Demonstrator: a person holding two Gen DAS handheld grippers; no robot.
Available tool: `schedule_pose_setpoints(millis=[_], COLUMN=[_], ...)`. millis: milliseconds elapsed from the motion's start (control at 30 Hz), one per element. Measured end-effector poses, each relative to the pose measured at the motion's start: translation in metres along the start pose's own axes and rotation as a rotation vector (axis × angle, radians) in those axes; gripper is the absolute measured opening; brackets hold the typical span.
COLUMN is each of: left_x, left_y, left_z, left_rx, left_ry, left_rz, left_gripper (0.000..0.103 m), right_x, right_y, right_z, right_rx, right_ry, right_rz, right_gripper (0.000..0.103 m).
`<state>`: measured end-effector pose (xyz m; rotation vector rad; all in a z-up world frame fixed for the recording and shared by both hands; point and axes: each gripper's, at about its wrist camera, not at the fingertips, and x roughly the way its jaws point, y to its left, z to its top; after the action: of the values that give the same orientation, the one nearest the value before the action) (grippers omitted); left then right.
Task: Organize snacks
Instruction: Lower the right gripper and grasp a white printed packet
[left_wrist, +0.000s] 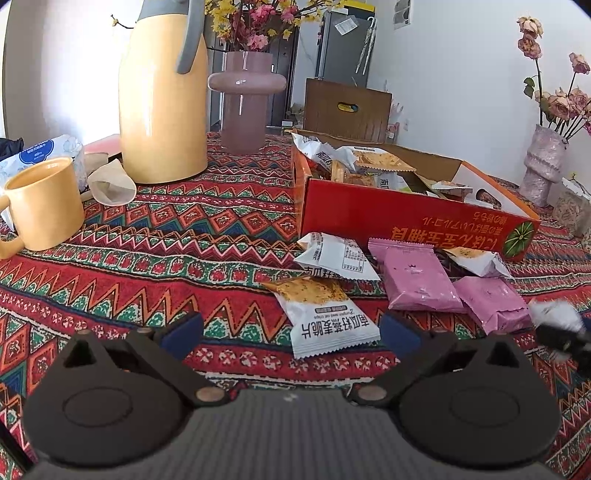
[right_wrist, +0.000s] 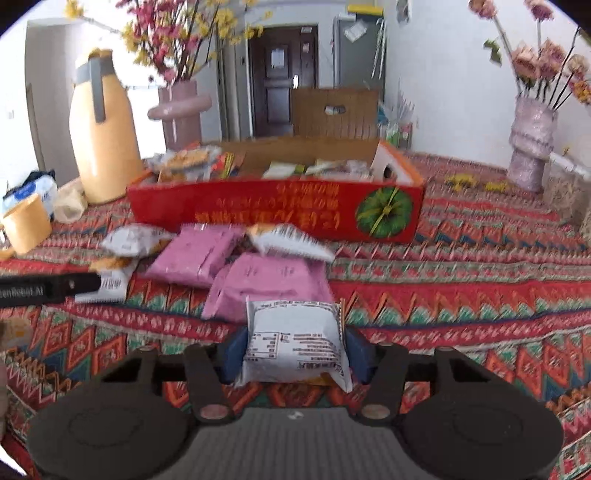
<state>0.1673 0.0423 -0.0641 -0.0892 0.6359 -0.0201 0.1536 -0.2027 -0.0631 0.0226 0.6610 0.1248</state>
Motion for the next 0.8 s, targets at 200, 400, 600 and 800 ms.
schedule_pose_setpoints(millis=[200,400,600,800], left_x=[0.001,0.004,0.006,0.008], left_y=[0.0,-0.001,0.0,-0.001], left_z=[0.0,0.0,0.001,0.001], left_rx=[-0.003,-0.003,-0.002,0.002], left_ry=[0.008,0.021,0.031,0.04], left_rz=[0.006,0.017,0.033,0.044], left_gripper=[0.103,0.103,0.103,0.103], right_x=[-0.009,-0.001,0.017,0.03], right_y=[-0.018,-0.036,-0.054,-0.065], right_z=[0.011,0.02,0.029,0.029], right_rx=[0.031,0.061,0.091,0.141], right_ry=[-0.095,-0.142,-0.184,-0.186], right_rz=[-0.043,-0.078,-0.1,-0.071], right_gripper=[0.055,0.055,0.055,0.055])
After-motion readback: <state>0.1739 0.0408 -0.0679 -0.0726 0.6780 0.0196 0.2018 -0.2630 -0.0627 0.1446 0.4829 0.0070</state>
